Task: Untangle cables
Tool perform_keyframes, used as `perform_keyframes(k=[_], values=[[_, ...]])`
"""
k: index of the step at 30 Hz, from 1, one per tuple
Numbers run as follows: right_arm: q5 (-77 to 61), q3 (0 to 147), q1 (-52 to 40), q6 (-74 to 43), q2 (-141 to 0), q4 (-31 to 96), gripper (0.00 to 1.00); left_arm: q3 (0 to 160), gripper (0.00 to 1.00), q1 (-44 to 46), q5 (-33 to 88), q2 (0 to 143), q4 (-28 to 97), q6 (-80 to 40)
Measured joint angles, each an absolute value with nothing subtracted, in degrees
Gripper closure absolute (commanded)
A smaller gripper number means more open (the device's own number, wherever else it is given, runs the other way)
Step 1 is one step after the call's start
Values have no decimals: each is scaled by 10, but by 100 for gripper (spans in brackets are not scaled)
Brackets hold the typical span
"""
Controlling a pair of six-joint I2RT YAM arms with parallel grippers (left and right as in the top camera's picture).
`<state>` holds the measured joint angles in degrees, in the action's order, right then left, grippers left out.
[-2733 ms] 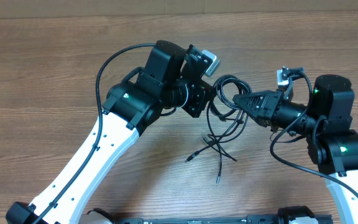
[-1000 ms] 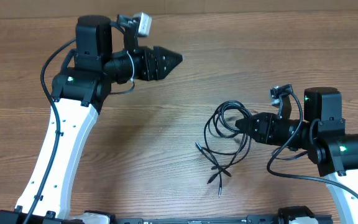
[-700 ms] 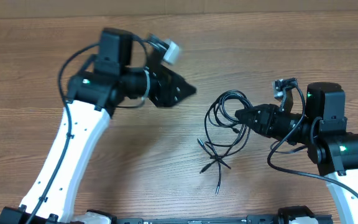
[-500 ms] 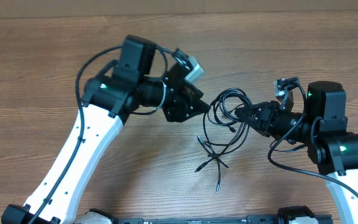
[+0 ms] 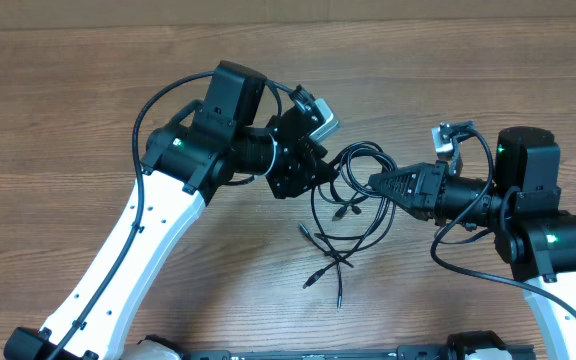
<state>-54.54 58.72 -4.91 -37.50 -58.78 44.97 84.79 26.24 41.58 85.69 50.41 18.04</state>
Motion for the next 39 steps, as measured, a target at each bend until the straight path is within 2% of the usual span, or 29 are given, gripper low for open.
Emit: perform_keyframes(k=[12, 23, 33, 39], values=[[-553, 587, -49, -375, -588, 446, 96, 848, 59, 263, 405, 857, 487, 177], [-553, 587, -49, -375, -588, 433, 96, 848, 95, 276, 407, 857, 480, 170], [-561, 587, -49, -375, -588, 422, 96, 848, 96, 276, 411, 857, 475, 167], [-560, 587, -49, -368, -588, 422, 96, 848, 96, 271, 456, 857, 445, 154]])
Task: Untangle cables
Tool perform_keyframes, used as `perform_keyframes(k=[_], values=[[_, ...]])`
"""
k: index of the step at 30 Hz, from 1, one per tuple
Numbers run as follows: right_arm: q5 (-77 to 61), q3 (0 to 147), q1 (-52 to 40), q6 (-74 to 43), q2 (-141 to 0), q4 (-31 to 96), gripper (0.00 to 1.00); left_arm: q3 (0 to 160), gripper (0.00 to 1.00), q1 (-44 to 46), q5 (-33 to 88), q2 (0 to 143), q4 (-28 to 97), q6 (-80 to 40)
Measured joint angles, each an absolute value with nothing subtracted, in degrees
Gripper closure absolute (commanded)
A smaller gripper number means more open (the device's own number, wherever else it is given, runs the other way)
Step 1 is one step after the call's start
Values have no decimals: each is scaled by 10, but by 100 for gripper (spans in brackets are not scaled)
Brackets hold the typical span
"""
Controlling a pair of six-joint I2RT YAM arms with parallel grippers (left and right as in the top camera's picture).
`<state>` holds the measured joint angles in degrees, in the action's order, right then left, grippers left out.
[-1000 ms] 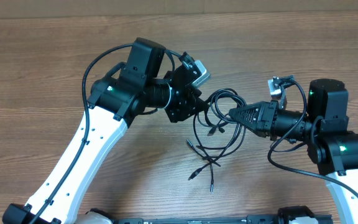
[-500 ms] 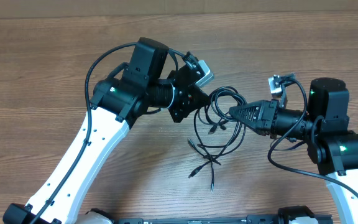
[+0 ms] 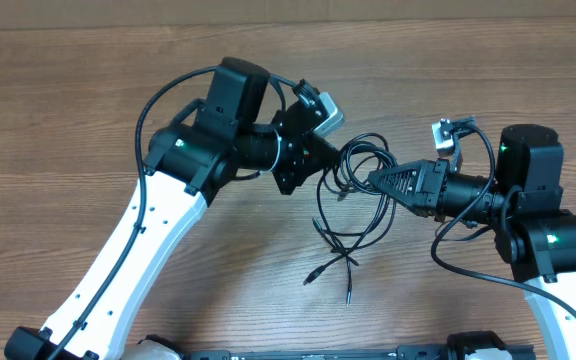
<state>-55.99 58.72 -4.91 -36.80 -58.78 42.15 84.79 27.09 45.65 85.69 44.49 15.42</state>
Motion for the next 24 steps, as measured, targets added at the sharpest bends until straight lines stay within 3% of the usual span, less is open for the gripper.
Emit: perform_keyframes(k=[11, 24], values=[[-518, 587, -49, -276, -588, 481, 96, 848, 96, 255, 666, 857, 334, 89], [-444, 587, -49, -184, -588, 599, 96, 848, 96, 190, 675, 857, 247, -71]])
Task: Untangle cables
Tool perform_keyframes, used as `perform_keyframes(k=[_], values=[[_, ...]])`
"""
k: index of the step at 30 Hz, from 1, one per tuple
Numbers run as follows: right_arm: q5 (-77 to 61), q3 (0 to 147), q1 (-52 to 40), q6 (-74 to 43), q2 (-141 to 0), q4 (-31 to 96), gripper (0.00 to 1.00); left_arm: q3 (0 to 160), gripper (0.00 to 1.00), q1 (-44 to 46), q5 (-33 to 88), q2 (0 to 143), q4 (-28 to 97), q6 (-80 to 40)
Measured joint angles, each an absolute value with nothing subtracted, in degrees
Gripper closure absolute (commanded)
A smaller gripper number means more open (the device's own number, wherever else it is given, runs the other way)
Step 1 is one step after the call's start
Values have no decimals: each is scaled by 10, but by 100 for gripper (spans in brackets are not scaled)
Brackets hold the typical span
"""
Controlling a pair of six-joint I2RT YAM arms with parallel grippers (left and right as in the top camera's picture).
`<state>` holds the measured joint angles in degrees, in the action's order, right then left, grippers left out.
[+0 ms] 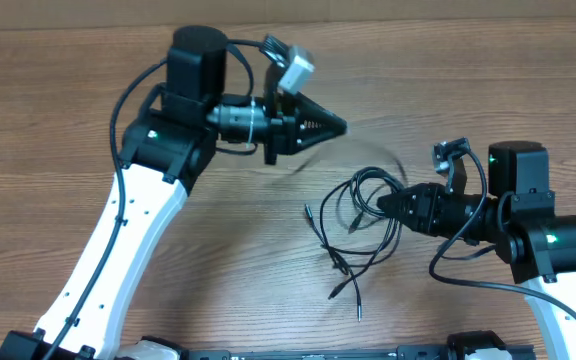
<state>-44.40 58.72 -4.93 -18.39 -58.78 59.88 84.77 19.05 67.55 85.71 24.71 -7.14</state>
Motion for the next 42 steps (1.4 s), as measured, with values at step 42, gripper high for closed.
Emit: perform_keyframes(k=[42], values=[[-669, 587, -49, 38, -588, 309, 96, 848, 57, 152, 883, 858, 431, 151]])
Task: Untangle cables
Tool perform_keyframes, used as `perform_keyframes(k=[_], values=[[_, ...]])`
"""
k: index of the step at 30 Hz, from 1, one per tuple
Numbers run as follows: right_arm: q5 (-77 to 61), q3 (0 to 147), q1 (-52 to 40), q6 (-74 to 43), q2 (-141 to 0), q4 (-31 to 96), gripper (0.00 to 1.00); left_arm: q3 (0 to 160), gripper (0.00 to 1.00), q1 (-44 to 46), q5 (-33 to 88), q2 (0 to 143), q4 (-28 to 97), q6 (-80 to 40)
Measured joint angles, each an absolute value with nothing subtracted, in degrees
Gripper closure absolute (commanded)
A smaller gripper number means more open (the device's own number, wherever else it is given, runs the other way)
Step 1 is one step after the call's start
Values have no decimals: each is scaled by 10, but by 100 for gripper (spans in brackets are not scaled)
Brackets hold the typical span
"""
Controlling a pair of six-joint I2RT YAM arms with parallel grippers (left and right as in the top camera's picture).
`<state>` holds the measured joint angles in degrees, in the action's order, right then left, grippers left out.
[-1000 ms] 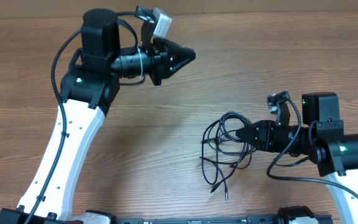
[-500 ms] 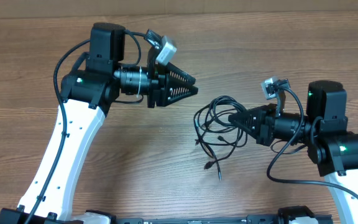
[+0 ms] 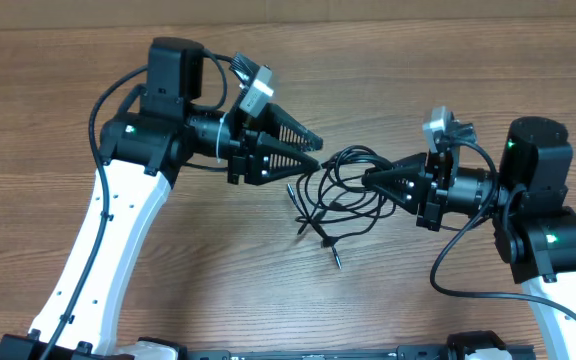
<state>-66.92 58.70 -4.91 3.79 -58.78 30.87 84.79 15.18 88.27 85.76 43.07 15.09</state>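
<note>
A tangle of thin black cables lies on the wooden table between the two arms, with loose plug ends at its left and bottom. My left gripper is open, its fingertips just left of the tangle's upper loop; I cannot tell whether they touch it. From the right, my right gripper points left and is shut on a strand at the tangle's right side. The strand inside it is hidden by the fingers.
The black supply cables of both arms loop beside the wrists. The table's far edge runs along the top of the overhead view.
The left gripper has come down and to the left from above the tangle, and now stands open at its upper left. The tangle has shifted up and to the left, with the right gripper still holding it.
Both grippers first met at the tangle, left on its upper left, right on its right side, and then stood slightly higher. Then the left gripper was away at the upper left, fingers together, while the right held the tangle. Now the left is back, open.
</note>
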Motion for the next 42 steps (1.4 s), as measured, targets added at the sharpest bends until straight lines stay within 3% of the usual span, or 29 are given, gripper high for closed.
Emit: perform_keyframes(k=[8, 15, 24, 27, 30, 32, 33, 35, 37, 39, 42], values=[[-679, 587, -49, -26, -588, 191, 96, 848, 48, 177, 878, 858, 432, 165], [-698, 587, -49, -64, -588, 176, 96, 848, 39, 182, 868, 858, 432, 169], [-704, 587, -49, -124, -588, 122, 96, 848, 43, 188, 846, 858, 434, 170], [-705, 587, -49, -149, -588, 103, 96, 848, 53, 196, 841, 858, 434, 170], [-705, 587, -49, -168, -588, 101, 96, 848, 96, 204, 832, 858, 435, 171], [-705, 587, -49, -174, -588, 104, 96, 848, 96, 210, 822, 858, 435, 171], [-705, 587, -49, -178, -588, 105, 92, 848, 96, 210, 818, 858, 435, 173], [-705, 587, -49, -182, -588, 112, 75, 848, 96, 214, 813, 858, 435, 174], [-706, 587, -49, -186, -588, 115, 43, 848, 96, 214, 807, 858, 436, 174], [-706, 587, -49, -189, -588, 122, 1, 848, 96, 214, 800, 858, 437, 174], [-705, 587, -49, -190, -588, 144, 0, 848, 96, 214, 779, 858, 438, 174]])
